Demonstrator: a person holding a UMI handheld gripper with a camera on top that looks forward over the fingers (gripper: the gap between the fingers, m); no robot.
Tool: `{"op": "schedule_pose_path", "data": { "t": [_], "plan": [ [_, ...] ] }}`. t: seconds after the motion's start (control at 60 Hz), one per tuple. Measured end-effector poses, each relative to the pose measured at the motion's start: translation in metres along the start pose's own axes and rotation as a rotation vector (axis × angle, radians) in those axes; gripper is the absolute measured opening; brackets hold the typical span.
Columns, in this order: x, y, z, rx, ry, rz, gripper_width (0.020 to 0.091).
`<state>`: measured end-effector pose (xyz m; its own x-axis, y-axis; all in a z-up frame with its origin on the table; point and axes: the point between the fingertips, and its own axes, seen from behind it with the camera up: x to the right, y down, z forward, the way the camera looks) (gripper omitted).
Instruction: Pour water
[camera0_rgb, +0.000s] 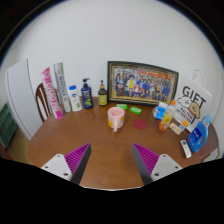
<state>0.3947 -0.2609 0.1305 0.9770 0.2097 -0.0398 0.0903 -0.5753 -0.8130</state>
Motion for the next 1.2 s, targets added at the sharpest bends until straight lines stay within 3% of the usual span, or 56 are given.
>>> {"op": "schedule_pose_path", "data": {
  "t": [0.383, 0.7, 0.767, 0.867, 1.067, 1.2],
  "plan": [
    [0.256, -0.024, 0.148, 0.145, 0.152, 0.034, 0.0857],
    [0.346, -0.043, 0.288, 0.190, 0.164, 0.071, 0.0848],
    [0.348, -0.041, 0.307, 0.183, 0.146, 0.074, 0.0778],
    [0.348, -0.042, 0.318, 0.205, 0.138, 0.067, 0.0477],
    [0.349, -0.046, 0.317, 0.213, 0.141, 0.038, 0.0289],
    [0.348, -0.066, 0.309, 0.206, 0.192, -0.062, 0.0283]
  ]
}}
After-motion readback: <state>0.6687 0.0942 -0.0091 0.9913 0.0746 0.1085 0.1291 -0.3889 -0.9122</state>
